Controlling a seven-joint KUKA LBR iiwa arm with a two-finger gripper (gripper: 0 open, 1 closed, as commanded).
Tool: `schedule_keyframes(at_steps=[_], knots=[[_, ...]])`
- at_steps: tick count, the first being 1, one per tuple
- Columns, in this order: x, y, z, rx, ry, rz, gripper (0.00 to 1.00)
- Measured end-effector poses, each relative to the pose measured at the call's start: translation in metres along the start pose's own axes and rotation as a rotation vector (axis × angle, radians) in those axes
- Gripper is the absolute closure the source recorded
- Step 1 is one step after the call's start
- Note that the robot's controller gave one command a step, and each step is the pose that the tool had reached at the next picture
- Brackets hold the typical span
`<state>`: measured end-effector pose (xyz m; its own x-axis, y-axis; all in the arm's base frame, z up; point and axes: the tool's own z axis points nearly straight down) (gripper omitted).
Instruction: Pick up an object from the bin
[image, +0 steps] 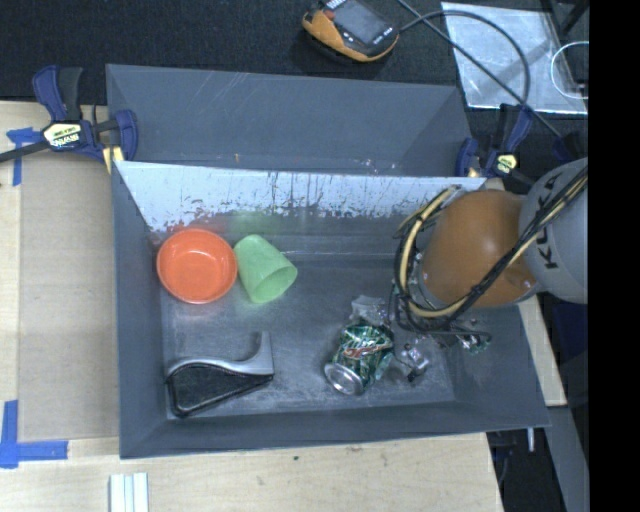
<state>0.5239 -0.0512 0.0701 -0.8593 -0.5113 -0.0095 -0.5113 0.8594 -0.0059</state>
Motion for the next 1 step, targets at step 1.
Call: schedule_keyframes(at_steps=[1], knots=[[-0.0105,0.0414,0.0000,-0.015,0.016,-0.043,1.00]])
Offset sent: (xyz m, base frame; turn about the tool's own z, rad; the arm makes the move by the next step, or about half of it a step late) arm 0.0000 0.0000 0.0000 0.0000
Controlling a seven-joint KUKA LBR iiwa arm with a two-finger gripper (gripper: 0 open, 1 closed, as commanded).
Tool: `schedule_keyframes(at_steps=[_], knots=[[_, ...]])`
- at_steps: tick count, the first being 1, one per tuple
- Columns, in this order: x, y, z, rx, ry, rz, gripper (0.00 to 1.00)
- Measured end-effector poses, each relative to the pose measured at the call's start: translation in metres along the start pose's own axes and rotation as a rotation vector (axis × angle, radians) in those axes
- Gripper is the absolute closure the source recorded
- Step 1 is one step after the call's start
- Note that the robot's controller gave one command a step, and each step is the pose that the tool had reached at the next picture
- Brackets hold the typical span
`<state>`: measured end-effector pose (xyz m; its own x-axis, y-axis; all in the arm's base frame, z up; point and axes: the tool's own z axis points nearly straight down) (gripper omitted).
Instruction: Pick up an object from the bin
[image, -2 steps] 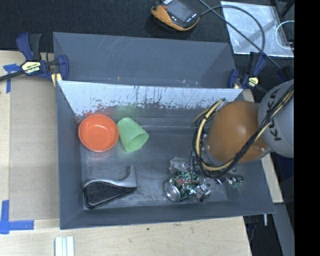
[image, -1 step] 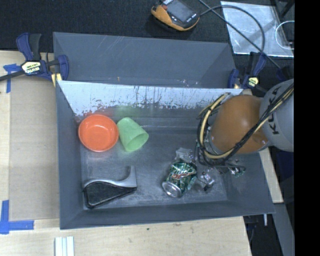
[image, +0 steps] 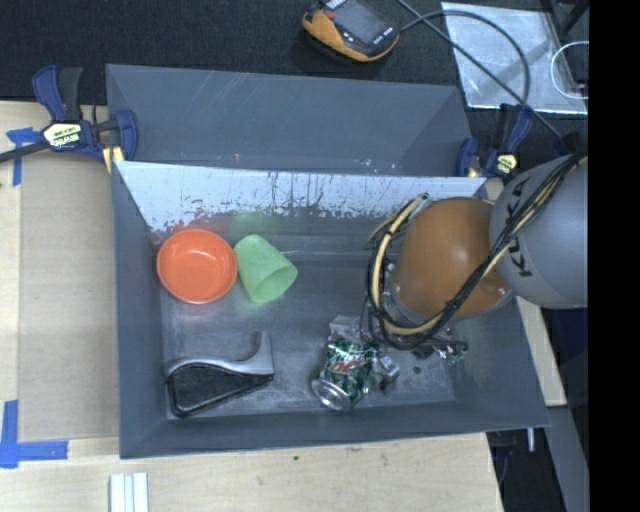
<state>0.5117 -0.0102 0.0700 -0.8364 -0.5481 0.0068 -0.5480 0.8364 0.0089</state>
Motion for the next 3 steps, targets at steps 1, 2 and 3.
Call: schedule_keyframes(at_steps=[1,2,3], knots=[[0.0000,0.0000,0.0000,0.000,0.000,0.000,1.00],[0.0000,0.0000,0.0000,0.000,0.000,0.000,1.00],[0.0013,0.0010,-0.0064,-0.003,0.003,0.000,1.00]])
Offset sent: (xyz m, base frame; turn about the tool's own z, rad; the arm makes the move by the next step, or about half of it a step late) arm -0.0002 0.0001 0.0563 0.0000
